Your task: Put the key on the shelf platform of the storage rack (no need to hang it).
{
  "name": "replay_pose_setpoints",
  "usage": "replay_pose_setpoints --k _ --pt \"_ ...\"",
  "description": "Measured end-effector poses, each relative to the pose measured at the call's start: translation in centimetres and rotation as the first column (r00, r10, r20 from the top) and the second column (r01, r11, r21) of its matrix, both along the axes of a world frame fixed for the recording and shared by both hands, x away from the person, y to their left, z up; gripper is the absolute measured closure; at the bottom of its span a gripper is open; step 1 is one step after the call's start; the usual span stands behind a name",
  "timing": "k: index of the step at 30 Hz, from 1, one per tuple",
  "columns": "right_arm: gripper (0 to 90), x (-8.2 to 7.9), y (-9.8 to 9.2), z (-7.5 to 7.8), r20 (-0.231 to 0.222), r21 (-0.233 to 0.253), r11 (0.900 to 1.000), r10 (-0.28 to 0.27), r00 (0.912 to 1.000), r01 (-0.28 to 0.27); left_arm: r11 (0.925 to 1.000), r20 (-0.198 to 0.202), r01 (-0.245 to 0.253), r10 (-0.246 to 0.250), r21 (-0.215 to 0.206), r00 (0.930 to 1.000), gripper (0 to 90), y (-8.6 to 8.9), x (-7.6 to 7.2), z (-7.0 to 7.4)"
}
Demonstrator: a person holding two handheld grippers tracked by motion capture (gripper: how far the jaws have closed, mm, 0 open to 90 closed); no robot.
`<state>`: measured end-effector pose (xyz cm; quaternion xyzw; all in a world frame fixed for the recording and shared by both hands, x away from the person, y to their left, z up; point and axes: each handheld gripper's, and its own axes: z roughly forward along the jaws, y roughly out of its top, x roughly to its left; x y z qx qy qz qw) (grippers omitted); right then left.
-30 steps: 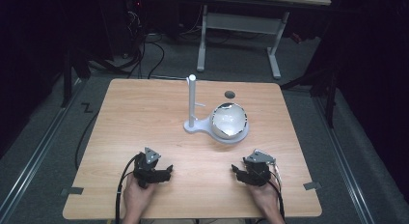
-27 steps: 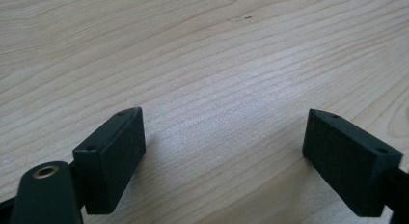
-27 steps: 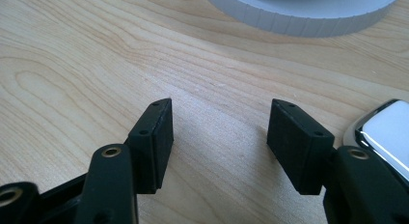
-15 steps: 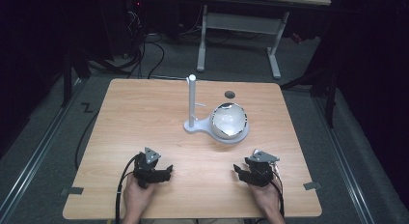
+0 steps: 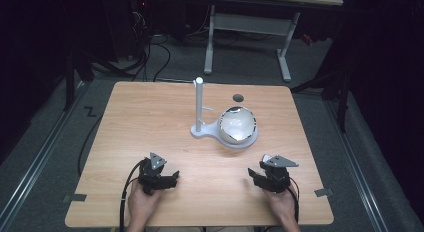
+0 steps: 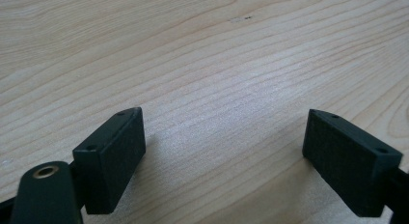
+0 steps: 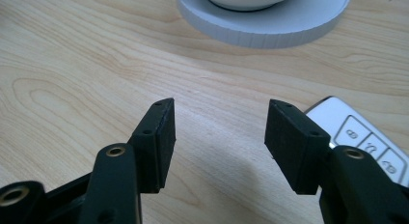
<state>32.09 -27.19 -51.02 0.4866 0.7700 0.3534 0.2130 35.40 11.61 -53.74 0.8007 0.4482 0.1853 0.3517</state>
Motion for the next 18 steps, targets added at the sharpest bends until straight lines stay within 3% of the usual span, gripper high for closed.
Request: replay_pose_setpoints --k 9,18 --pt "48.1 -0.3 -1.5 1.0 0.034 0.013 0.999 -0.038 0.9987 0.037 1.0 0.0 0.0 0.0 -0.001 1.0 15.5 0.0 0.0 0.0" --pt "50.8 -0.5 -2.8 1.3 0.038 0.006 0.997 -0.075 0.9964 0.075 1.0 0.0 0.0 0.0 0.0 1.0 15.5 0.0 0.0 0.0"
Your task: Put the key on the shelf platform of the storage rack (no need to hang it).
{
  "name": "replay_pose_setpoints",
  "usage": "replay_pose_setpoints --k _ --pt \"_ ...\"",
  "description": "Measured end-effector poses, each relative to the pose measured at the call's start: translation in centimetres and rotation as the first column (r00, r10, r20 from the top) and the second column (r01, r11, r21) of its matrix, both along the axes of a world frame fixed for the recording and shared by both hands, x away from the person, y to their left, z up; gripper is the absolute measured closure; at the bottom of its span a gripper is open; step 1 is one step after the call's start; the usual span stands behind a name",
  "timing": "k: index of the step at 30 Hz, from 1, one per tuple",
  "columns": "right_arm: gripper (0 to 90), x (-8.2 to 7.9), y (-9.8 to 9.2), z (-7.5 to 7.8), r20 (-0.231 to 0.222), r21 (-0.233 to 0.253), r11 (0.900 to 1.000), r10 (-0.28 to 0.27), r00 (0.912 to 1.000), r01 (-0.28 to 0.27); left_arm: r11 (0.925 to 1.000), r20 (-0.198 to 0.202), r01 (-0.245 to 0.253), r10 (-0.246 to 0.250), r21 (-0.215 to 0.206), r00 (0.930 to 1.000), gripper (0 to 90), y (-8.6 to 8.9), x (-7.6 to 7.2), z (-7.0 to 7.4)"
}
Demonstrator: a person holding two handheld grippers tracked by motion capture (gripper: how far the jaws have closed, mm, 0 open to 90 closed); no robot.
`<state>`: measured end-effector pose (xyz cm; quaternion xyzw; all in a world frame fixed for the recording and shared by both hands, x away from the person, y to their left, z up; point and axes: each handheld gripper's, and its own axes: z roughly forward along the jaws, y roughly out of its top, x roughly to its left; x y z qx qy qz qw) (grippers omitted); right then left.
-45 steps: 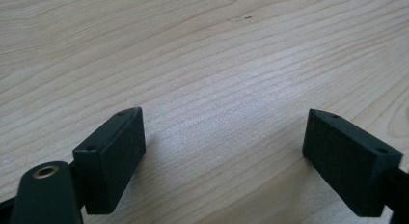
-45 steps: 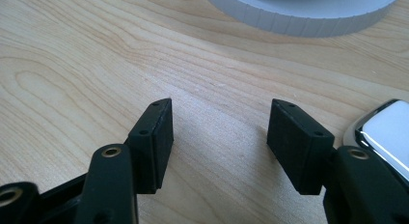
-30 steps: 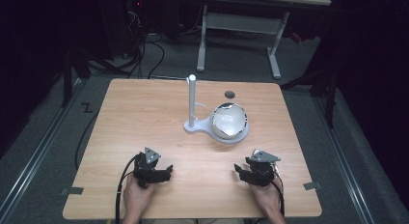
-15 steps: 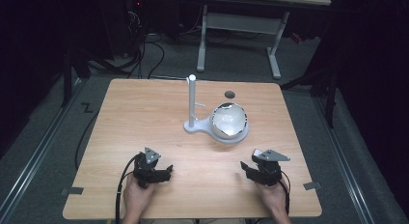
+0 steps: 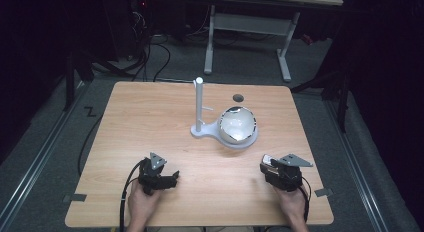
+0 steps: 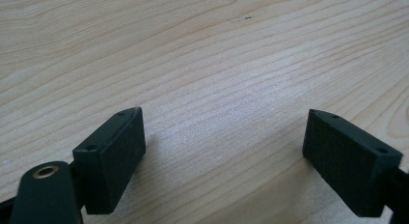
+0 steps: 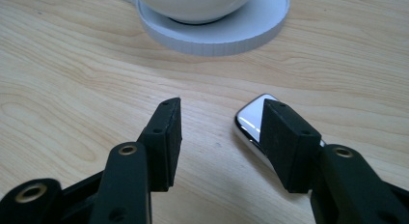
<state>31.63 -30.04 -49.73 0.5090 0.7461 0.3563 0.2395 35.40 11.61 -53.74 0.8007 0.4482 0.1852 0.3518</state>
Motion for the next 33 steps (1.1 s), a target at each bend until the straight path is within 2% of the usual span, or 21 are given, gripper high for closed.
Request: replay_pose_setpoints --k 11,13,23,33 --pt "51.9 -0.1 -2.2 0.3 -0.003 0.001 0.998 -0.063 0.998 0.063 1.0 0.001 -0.001 0.001 0.0 1.0 15.5 0.0 0.0 0.0" --pt "52.1 -0.2 -3.0 0.2 -0.009 0.007 0.996 -0.088 0.9961 0.088 1.0 0.0 0.0 0.0 0.0 1.0 15.5 0.0 0.0 0.0" --pt "52.8 -0.6 -4.8 -0.3 -0.028 0.011 0.989 -0.145 0.9891 0.145 1.0 0.0 0.0 0.0 0.0 1.0 15.5 0.0 0.0 0.0" --pt "62.5 -0.9 -5.9 -1.4 -0.083 0.011 0.986 -0.166 0.9826 0.168 1.0 0.0 0.0 0.0 0.0 1.0 15.5 0.0 0.0 0.0"
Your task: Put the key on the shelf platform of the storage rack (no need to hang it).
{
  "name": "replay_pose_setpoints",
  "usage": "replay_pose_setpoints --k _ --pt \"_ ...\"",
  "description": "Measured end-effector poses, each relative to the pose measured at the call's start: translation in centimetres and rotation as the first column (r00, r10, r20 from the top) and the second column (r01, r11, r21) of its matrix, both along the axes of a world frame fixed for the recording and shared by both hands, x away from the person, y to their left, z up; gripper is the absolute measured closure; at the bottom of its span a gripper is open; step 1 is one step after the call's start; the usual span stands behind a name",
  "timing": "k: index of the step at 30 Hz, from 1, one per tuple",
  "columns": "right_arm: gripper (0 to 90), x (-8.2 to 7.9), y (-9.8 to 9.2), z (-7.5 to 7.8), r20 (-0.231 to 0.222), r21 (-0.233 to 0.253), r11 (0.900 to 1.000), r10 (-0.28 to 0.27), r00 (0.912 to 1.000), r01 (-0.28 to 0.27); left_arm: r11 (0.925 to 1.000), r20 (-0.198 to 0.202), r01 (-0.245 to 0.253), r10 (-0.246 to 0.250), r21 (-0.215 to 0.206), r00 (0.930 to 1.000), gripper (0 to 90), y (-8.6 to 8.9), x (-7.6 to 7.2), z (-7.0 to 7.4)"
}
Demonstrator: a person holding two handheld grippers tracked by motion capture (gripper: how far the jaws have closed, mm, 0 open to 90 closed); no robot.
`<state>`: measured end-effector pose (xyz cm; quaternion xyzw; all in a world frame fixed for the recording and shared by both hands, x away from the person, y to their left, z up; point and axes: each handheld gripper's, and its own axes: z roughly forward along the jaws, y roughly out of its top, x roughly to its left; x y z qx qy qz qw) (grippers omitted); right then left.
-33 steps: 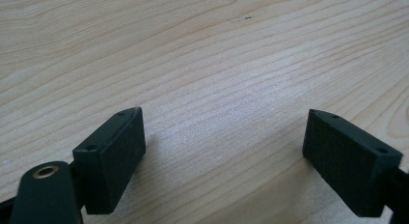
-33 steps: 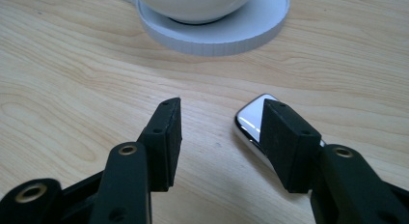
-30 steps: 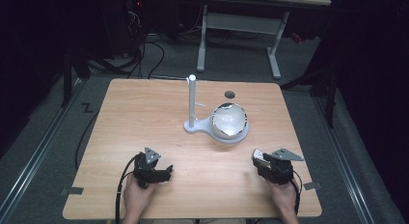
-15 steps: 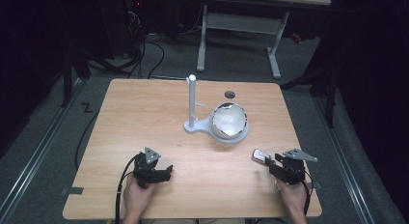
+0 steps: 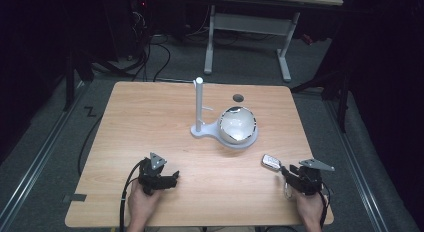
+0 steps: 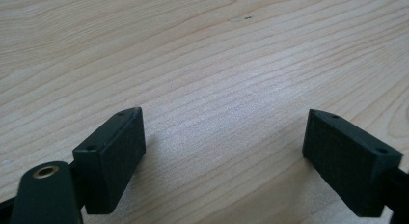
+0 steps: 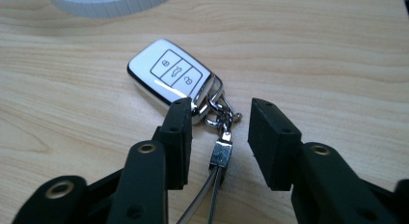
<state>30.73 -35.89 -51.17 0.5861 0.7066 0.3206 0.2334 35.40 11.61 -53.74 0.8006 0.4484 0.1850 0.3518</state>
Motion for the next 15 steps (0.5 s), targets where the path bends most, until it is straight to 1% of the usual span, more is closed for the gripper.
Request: replay_pose_setpoints --k 5,7,12,15 --pt "67.7 0.2 0.0 -0.7 -0.029 -0.014 1.0 0.008 0.9995 -0.008 1.0 0.0 0.0 0.0 0.0 1.0 15.5 0.0 0.0 0.0" --pt "69.3 0.3 0.0 -1.0 -0.04 -0.011 1.0 0.003 0.9992 -0.003 1.0 0.0 0.0 0.0 0.0 1.0 15.5 0.0 0.0 0.0" --pt "75.1 0.4 0.1 -1.2 -0.033 -0.016 1.0 0.0 0.9995 0.0 1.0 0.0 0.0 0.0 0.0 1.0 15.5 0.0 0.0 0.0" --pt "78.4 0.4 0.2 -1.2 -0.029 -0.033 0.999 0.001 0.9996 -0.002 1.0 0.0 0.0 0.0 0.0 1.0 15.5 0.0 0.0 0.0"
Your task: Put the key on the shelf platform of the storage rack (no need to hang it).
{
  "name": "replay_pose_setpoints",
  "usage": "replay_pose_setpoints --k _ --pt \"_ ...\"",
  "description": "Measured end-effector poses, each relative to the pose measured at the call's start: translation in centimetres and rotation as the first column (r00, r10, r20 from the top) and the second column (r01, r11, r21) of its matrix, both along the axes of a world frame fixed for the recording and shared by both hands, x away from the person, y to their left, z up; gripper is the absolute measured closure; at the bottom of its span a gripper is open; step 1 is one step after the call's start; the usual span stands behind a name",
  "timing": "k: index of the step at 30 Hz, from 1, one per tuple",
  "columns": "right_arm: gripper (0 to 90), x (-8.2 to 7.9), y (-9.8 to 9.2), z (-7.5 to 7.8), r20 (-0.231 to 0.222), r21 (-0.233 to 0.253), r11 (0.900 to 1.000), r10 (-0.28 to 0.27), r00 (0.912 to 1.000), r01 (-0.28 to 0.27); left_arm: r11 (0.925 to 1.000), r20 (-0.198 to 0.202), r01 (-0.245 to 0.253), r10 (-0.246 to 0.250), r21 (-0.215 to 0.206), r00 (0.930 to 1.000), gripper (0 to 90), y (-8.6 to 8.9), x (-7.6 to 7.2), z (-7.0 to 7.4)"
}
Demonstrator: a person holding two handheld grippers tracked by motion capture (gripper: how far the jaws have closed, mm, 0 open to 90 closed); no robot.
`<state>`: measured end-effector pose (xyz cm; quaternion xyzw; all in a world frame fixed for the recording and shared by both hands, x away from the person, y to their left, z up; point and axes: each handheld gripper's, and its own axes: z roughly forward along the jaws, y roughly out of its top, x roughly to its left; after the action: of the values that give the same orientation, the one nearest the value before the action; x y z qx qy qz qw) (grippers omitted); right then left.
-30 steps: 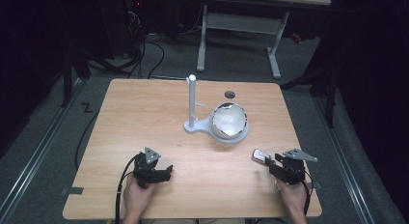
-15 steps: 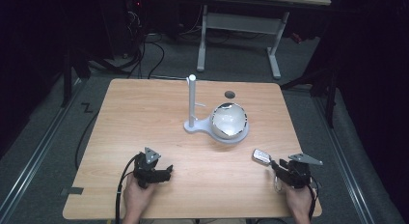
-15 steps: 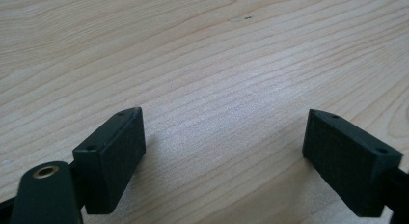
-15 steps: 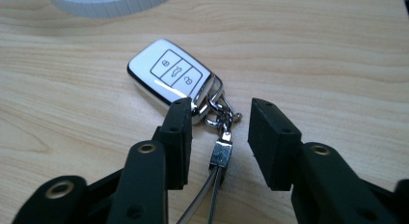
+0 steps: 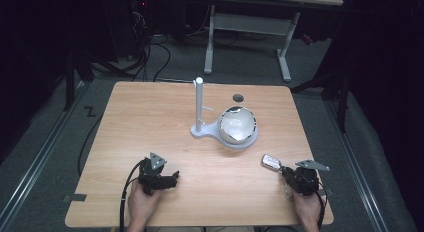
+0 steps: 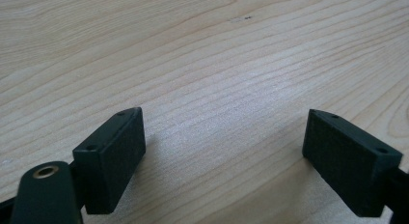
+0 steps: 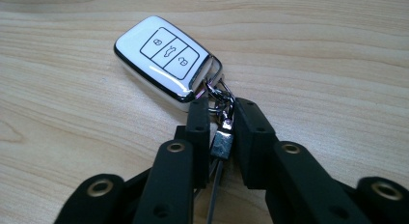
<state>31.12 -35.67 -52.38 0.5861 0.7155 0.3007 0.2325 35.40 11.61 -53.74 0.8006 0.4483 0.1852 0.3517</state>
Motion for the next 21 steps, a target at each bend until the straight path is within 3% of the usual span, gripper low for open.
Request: replay_pose_setpoints --k 9,15,21 --pt "82.4 -0.2 0.4 -0.1 0.02 -0.046 0.999 0.019 0.9996 -0.018 1.0 0.0 0.0 0.0 0.0 1.0 15.5 0.0 0.0 0.0" --pt "82.6 -0.4 0.5 0.0 0.043 -0.026 0.999 0.025 0.9988 -0.024 1.0 0.0 0.0 0.0 0.0 1.0 15.5 0.0 0.0 0.0" --pt "82.7 -0.4 0.6 1.3 0.079 -0.009 0.999 0.043 0.9959 -0.042 1.0 0.0 0.0 0.0 0.0 1.0 15.5 0.0 0.0 0.0"
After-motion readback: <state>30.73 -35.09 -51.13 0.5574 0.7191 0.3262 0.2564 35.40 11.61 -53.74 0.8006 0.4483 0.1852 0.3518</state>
